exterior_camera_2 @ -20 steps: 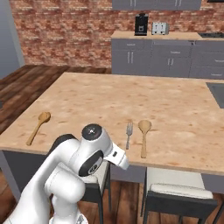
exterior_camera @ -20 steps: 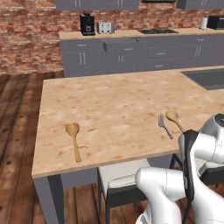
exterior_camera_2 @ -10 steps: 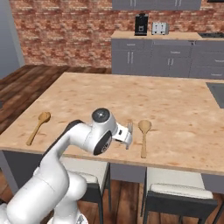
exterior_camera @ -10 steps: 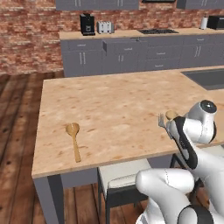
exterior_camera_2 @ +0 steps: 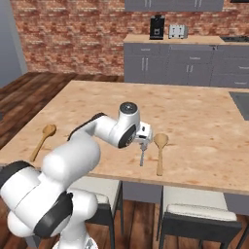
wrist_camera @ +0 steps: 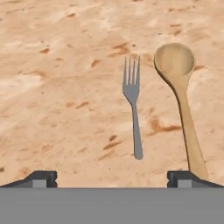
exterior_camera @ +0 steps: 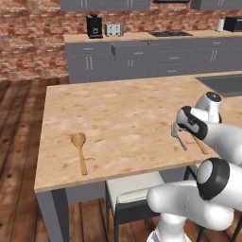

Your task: Pick up the metallic utensils from the counter and place them in the open drawer. Make sure not to pick up any wooden utensils.

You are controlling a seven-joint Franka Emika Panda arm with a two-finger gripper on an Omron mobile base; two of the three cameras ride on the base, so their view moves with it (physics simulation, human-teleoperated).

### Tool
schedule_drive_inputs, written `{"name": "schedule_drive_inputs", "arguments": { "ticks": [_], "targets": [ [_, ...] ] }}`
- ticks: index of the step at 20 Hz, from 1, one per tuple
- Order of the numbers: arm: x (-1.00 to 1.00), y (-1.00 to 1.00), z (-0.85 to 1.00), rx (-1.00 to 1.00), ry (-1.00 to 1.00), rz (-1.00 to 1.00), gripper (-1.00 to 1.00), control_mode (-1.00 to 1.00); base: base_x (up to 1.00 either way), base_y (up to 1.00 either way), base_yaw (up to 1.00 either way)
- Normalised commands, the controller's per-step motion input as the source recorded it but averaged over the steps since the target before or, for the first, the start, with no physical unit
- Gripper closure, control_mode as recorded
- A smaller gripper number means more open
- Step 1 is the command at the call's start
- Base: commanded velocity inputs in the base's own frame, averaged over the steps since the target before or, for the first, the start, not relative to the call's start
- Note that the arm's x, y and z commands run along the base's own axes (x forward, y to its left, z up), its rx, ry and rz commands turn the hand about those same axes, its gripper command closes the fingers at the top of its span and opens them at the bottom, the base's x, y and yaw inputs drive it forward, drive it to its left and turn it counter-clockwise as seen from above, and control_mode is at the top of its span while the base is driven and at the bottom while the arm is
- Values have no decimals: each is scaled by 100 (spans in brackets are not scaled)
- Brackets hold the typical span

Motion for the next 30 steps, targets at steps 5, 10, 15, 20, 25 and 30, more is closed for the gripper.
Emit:
{"name": "schedule_drive_inputs", "arguments": {
  "ticks": [5, 10, 15, 20, 25, 30],
  "targets": [
    [25, -5, -62, -6, 14, 0, -100, -100, 0, 0, 0],
    [19, -5, -36, -1, 9, 0, -100, -100, 0, 0, 0],
    [12, 0, -39, 0, 15, 0, -100, -100, 0, 0, 0],
    [11, -8, -64, 0, 13, 0, -100, -100, 0, 0, 0],
    [1, -26, -40, 1, 2, 0, -100, -100, 0, 0, 0],
    [3, -6, -9, 0, 2, 0, -100, -100, 0, 0, 0]
  ]
}}
